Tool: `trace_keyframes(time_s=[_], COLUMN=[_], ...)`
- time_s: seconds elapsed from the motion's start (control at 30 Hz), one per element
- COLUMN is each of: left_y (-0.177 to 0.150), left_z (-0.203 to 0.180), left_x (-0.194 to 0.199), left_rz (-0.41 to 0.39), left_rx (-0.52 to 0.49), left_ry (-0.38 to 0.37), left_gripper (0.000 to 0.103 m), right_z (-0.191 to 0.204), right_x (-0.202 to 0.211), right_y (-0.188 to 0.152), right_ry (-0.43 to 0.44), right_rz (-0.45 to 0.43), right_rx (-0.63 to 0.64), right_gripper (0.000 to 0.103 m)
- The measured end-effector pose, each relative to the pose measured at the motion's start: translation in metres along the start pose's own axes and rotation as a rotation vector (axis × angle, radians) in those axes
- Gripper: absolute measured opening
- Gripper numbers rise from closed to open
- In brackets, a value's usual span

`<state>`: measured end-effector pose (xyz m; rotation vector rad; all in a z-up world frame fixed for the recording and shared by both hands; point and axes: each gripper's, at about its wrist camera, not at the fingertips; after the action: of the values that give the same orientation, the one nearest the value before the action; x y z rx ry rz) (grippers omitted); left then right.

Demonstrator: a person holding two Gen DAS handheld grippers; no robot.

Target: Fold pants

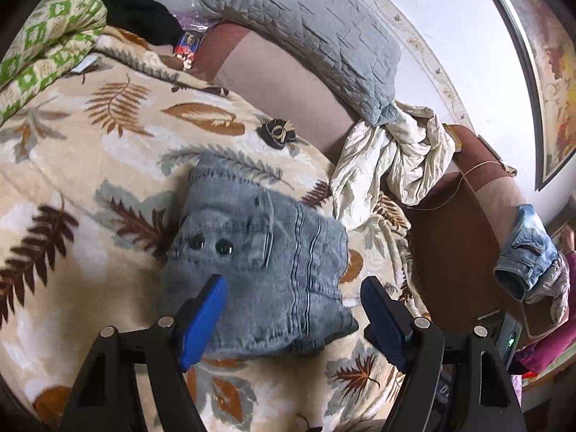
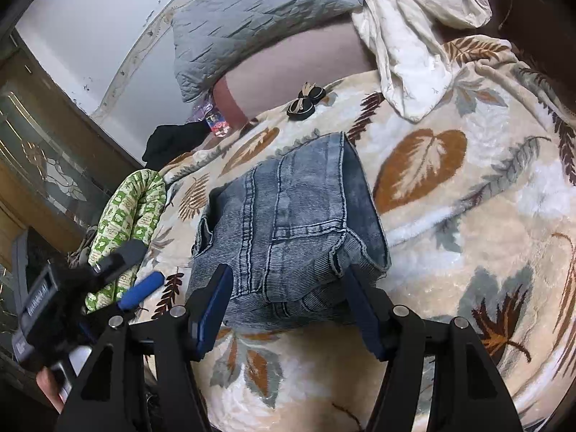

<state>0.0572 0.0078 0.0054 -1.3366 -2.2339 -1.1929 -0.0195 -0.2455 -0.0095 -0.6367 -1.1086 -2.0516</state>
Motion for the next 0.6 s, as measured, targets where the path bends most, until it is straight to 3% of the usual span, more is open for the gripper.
trace_keyframes(time_s=[0.2, 0.33, 0.4, 0.5, 0.6], left_y=[0.023, 0.013, 0.009, 0.013, 0.018], left_z=[0.005, 0.021, 0.032, 0.044, 0.057], left_x=[-0.017, -0.025, -0.029, -0.036, -0.03], left_rz=[0.023, 0.017, 0.037, 0.098, 0.064], left_rx=[-0.014, -0.021, 0.023, 0.091, 0.146], left_ry=[-0.047, -0.036, -0.003, -0.035, -0.033], left_gripper=[0.08, 0.08, 0.08, 0.08, 0.08], right_z=[0.001, -0.002, 0.0, 0.006, 0.017], right_x=[-0.005, -0.006, -0.005, -0.007, -0.006], right_y=[0.001, 0.002, 0.002, 0.011, 0.033], right_ry=[-0.027, -0.041, -0.058, -0.075, -0.092], right_rz=[0.007, 0.015, 0.013, 0.03, 0.036], right_rx=[0.012, 0.021, 0.041, 0.063, 0.058], right_gripper=[0.065, 0.065, 0.065, 0.065, 0.065])
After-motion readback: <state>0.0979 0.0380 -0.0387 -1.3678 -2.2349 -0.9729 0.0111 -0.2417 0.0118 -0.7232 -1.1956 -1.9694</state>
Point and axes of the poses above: each gripper's, at about its wrist camera, not at the fingertips, and x roughly against the way its jaws point, z to its left, y to its top, and after that the axes turned 3 degrees about -x, right-handed
